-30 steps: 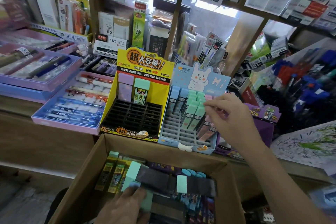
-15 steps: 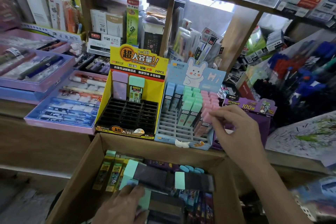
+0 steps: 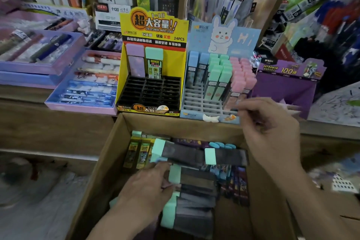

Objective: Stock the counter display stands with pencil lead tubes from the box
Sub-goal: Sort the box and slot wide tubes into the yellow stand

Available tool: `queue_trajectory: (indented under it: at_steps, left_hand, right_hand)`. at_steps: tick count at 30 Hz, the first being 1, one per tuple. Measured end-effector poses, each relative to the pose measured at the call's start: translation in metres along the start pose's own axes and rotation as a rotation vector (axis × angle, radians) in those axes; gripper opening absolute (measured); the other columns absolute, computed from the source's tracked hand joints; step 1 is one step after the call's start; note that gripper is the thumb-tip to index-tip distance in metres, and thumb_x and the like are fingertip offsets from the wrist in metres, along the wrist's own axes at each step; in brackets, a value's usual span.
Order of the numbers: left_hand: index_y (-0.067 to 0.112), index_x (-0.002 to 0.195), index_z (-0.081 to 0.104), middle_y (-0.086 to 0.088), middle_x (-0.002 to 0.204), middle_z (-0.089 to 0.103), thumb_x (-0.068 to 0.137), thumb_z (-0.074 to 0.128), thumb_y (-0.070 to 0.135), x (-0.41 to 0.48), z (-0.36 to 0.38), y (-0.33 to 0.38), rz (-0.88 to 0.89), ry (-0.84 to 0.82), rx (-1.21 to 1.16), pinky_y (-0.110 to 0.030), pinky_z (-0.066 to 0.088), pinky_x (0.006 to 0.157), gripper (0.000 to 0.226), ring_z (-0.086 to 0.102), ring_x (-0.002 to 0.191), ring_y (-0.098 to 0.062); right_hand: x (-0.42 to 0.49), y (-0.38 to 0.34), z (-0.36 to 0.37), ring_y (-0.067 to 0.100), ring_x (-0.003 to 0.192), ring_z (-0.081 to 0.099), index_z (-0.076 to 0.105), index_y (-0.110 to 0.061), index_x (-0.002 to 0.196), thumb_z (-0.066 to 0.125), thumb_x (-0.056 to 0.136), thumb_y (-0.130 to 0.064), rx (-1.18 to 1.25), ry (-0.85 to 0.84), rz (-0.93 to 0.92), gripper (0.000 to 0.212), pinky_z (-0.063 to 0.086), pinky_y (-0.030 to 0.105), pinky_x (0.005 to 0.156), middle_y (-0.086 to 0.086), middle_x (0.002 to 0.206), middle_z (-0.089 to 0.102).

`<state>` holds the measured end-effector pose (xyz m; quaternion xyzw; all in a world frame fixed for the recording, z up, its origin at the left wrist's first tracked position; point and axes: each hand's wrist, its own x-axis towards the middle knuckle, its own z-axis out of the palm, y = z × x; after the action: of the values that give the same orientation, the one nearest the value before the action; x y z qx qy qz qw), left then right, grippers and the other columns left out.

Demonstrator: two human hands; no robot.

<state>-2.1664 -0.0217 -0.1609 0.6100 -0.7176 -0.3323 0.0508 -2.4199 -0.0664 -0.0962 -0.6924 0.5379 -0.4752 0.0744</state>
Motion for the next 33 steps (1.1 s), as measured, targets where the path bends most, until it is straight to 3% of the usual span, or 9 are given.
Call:
queue_trajectory:
  at_steps: [4,8,13,15,18,21,28,30,33]
  left_hand:
    - [0.044,0.128,0.049,0.022,0.126,0.056,0.091,0.065,0.041,-0.009,-0.007,-0.010,-0.065,0.024,0.012,-0.032,0.047,0.101,0.040,0.053,0.120,-0.007]
    - [0.045,0.140,0.043,0.018,0.139,0.049,0.087,0.070,0.032,-0.022,-0.011,-0.028,-0.127,-0.012,0.010,-0.033,0.042,0.109,0.061,0.046,0.130,-0.007]
    - [0.054,0.126,0.040,0.030,0.118,0.045,0.079,0.074,0.038,-0.038,-0.009,-0.045,-0.167,-0.071,0.001,-0.016,0.038,0.086,0.060,0.044,0.112,0.003]
    - [0.057,0.118,0.039,0.031,0.112,0.043,0.077,0.075,0.039,-0.041,-0.008,-0.049,-0.184,-0.078,-0.031,-0.016,0.036,0.084,0.057,0.044,0.110,0.004]
    - [0.050,0.122,0.044,0.023,0.119,0.048,0.076,0.077,0.034,-0.042,-0.007,-0.053,-0.207,-0.054,-0.032,-0.024,0.043,0.094,0.059,0.049,0.115,-0.002]
    - [0.052,0.111,0.045,0.019,0.116,0.054,0.075,0.077,0.033,-0.043,-0.004,-0.053,-0.223,-0.073,-0.037,-0.032,0.049,0.097,0.052,0.054,0.112,-0.006]
    - [0.040,0.100,0.055,0.017,0.103,0.058,0.075,0.077,0.044,-0.046,0.001,-0.055,-0.238,-0.182,-0.006,-0.033,0.055,0.089,0.033,0.059,0.097,-0.004]
    - [0.039,0.099,0.056,0.017,0.103,0.058,0.077,0.076,0.044,-0.045,0.001,-0.055,-0.245,-0.189,-0.001,-0.032,0.055,0.089,0.030,0.058,0.096,-0.003]
    - [0.037,0.097,0.059,0.018,0.103,0.059,0.075,0.075,0.050,-0.044,-0.001,-0.054,-0.248,-0.221,-0.003,-0.030,0.055,0.086,0.030,0.058,0.095,-0.002]
  right_hand:
    - [-0.037,-0.006,0.011,0.002,0.093,0.068,0.077,-0.024,0.102,0.070,0.093,-0.007,0.129,-0.223,0.313,0.020,0.053,0.012,0.080,-0.017,0.094,0.073]
    - [-0.069,-0.004,0.023,-0.011,0.099,0.064,0.072,-0.035,0.115,0.071,0.095,-0.019,0.012,-0.661,0.463,0.025,0.052,0.010,0.083,-0.022,0.102,0.072]
    - [-0.093,-0.008,0.032,-0.022,0.099,0.057,0.069,-0.041,0.115,0.070,0.095,-0.030,-0.069,-0.960,0.498,0.023,0.047,0.004,0.073,-0.028,0.102,0.069]
    - [-0.096,-0.010,0.034,-0.024,0.099,0.055,0.066,-0.045,0.114,0.070,0.095,-0.032,-0.069,-1.015,0.512,0.023,0.048,0.007,0.072,-0.028,0.103,0.068]
    - [-0.098,-0.010,0.037,-0.023,0.099,0.055,0.065,-0.046,0.115,0.070,0.095,-0.033,-0.080,-1.051,0.511,0.024,0.051,0.012,0.073,-0.027,0.106,0.066]
    - [-0.099,-0.009,0.039,-0.020,0.100,0.057,0.064,-0.045,0.117,0.070,0.095,-0.033,-0.080,-1.091,0.498,0.026,0.051,0.012,0.073,-0.026,0.109,0.065]
    - [-0.105,-0.021,0.043,-0.016,0.099,0.059,0.062,-0.049,0.114,0.068,0.096,-0.037,-0.021,-1.188,0.488,0.023,0.054,0.018,0.082,-0.025,0.105,0.066]
    - [-0.108,-0.028,0.046,-0.012,0.097,0.061,0.058,-0.048,0.124,0.066,0.097,-0.037,0.024,-1.230,0.498,0.030,0.055,0.024,0.088,-0.025,0.104,0.067]
    - [-0.111,-0.041,0.055,-0.005,0.095,0.062,0.030,-0.050,0.148,0.065,0.097,-0.035,0.065,-1.290,0.473,0.063,0.056,0.028,0.088,-0.022,0.103,0.068]
